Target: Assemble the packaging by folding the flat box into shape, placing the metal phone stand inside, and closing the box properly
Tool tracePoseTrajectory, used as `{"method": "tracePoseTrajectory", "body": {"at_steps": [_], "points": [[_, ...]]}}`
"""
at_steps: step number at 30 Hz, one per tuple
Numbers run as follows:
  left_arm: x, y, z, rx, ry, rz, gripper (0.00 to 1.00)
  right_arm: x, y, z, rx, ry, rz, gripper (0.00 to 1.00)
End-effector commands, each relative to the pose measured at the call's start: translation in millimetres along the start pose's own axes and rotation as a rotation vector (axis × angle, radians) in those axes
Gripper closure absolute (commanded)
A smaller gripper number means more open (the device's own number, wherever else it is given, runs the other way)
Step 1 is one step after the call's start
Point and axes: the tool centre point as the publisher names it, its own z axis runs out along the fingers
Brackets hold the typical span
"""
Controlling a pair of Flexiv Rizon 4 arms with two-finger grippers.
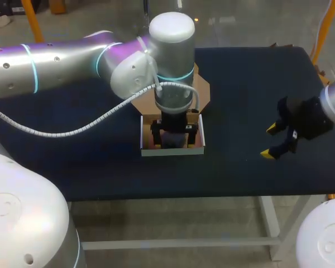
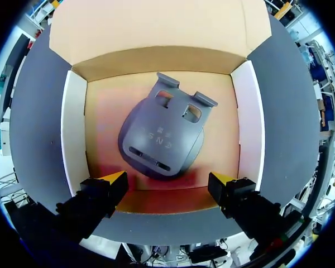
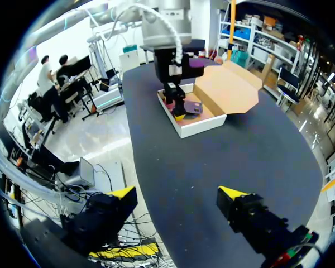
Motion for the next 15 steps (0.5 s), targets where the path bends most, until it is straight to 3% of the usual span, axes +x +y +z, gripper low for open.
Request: {"method": "tracePoseTrajectory", "body": {"at_steps": [1, 15], "points": [[3.2, 6.5, 0.9, 0.001, -0.011, -0.004, 0.00, 0.4, -1.2, -1.7, -0.006, 0.002, -0.002, 0.00], [9.0, 28.8, 4.1, -0.026, -0.055, -0.030, 0.00, 0.4, -1.2, -1.7, -0.006, 0.002, -0.002, 0.00]]}}
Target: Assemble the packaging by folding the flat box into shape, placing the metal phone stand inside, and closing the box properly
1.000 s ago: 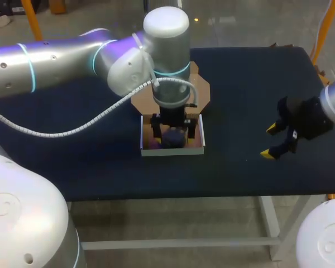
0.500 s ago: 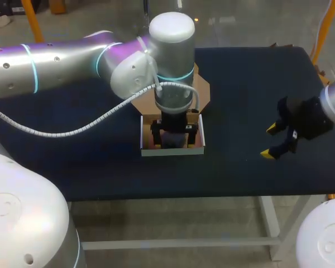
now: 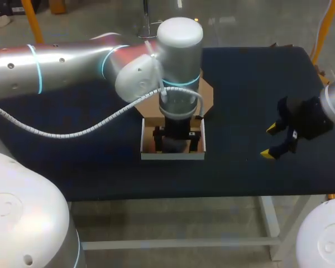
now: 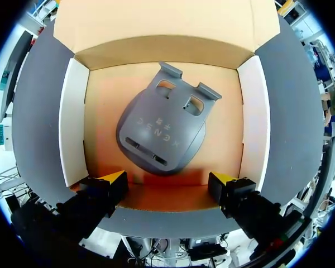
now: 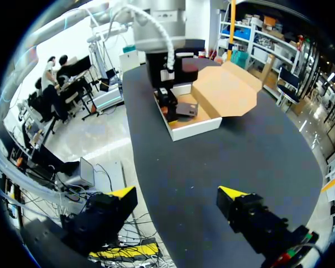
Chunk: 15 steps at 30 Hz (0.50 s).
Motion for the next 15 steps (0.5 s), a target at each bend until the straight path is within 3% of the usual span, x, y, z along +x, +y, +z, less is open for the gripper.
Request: {"method": "tracePoseTrajectory", "body": {"at_steps": [1, 15], "points": [[3.4, 6.1, 0.5, 0.003, -0.020, -0.013, 0.00, 0.4, -1.2, -1.7, -0.006, 0.002, -0.002, 0.00], [4.0, 32.1, 1.4, -0.014, -0.023, -0.035, 0.00, 0.4, -1.2, -1.7, -0.006, 0.002, -0.002, 0.00]]}}
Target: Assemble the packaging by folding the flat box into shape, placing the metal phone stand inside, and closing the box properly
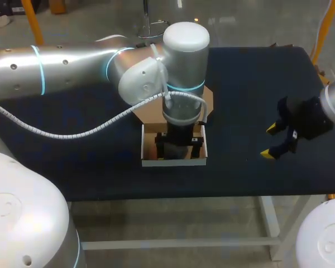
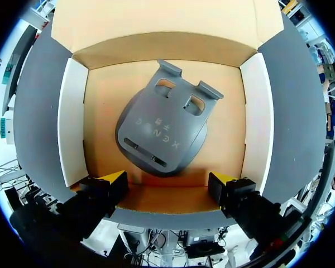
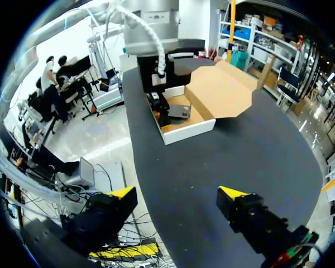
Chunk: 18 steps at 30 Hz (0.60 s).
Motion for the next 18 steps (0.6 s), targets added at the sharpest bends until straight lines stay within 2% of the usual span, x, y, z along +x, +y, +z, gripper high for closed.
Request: {"method": "tracePoseTrajectory", "body": {"at_steps": [1, 18], "points": [[-0.4, 8.5, -0.1, 0.007, -0.004, -0.008, 0.00, 0.4, -1.1, -1.7, -0.006, 0.002, -0.002, 0.00], [-1.5, 28.3, -0.9, 0.003, -0.007, -0.026, 0.00, 0.4, -1.1, -1.7, -0.006, 0.002, -0.002, 0.00]]}}
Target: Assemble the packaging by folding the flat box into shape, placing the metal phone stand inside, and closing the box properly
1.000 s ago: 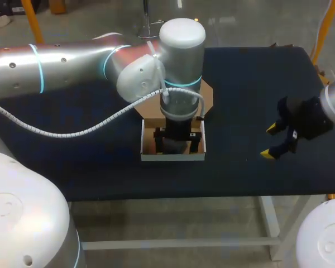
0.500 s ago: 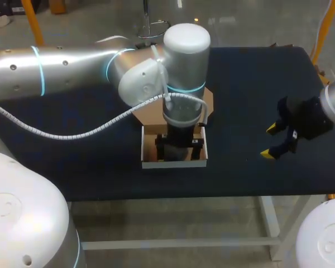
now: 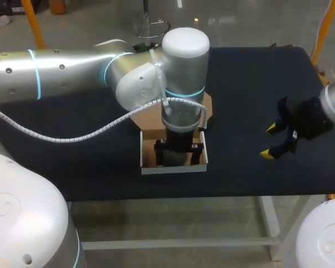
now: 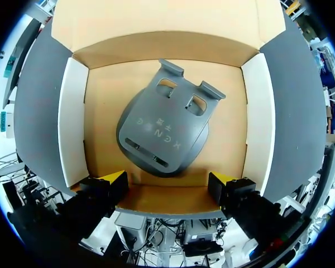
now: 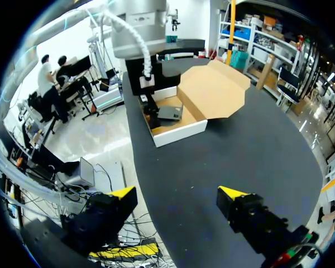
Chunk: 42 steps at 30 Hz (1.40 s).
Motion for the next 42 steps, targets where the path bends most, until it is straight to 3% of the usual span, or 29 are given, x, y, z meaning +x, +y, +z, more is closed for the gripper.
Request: {"method": "tracePoseTrajectory", "body": {"at_steps": [1, 14, 28, 42], "points": [[1.2, 4.4, -1.9, 0.019, -0.008, 0.006, 0.00, 0.4, -1.1, -1.7, -0.006, 0.002, -0.002, 0.00], [3.0, 3.4, -30.8, 0.089, -0.001, 0.025, 0.00, 0.4, -1.1, -1.7, -0.006, 0.002, -0.002, 0.00], [-16.1, -0.5, -76.7, 0.163, 0.214, 0.235, 0.00, 0.4, -1.1, -1.7, -0.006, 0.002, -0.002, 0.00], [-43.8, -17.1, -115.6, 0.230, 0.352, 0.430, 0.00, 0.4, -1.1, -1.7, -0.006, 0.002, -0.002, 0.00]]}}
